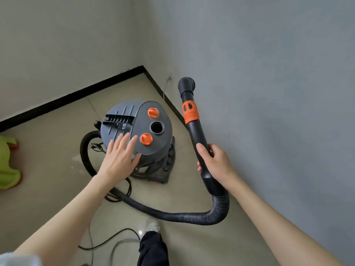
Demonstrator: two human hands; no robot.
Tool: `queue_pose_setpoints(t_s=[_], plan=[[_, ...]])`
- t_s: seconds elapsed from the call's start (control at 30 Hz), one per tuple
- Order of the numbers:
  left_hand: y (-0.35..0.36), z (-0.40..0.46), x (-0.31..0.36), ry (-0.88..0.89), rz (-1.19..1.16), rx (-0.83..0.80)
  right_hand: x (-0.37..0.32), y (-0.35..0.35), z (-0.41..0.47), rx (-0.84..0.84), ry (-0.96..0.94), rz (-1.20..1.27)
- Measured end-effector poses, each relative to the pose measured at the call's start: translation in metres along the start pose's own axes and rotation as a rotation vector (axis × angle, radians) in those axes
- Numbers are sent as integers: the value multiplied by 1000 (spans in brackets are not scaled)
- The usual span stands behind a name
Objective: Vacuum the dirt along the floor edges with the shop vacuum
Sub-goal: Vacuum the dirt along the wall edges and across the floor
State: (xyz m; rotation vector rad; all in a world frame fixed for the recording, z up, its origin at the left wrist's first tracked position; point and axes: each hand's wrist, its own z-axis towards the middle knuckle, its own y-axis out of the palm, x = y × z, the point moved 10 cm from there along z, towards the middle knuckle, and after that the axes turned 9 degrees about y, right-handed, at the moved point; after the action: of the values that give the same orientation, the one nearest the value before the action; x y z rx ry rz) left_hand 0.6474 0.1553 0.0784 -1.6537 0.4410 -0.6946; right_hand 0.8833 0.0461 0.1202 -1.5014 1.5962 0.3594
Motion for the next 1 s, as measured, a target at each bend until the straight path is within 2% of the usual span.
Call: queue_pose_setpoints(t_s=[0.17, 0.37, 0.5, 0.77, 1.0], plan=[[50, 71, -80, -47, 2, -56, 6, 50, 73, -17, 76, -32], [95, 128, -129, -146, -75, -5, 35, 78, 119, -43, 162, -30], [119, 134, -121, -160, -63, 14, 51, 79, 126, -33, 198, -20], [126, 137, -105, -181, -57, 67, 77, 64, 120, -5, 227, 0], [137, 129, -54, -166, -101, 64, 108, 46, 98, 37, 299, 98]])
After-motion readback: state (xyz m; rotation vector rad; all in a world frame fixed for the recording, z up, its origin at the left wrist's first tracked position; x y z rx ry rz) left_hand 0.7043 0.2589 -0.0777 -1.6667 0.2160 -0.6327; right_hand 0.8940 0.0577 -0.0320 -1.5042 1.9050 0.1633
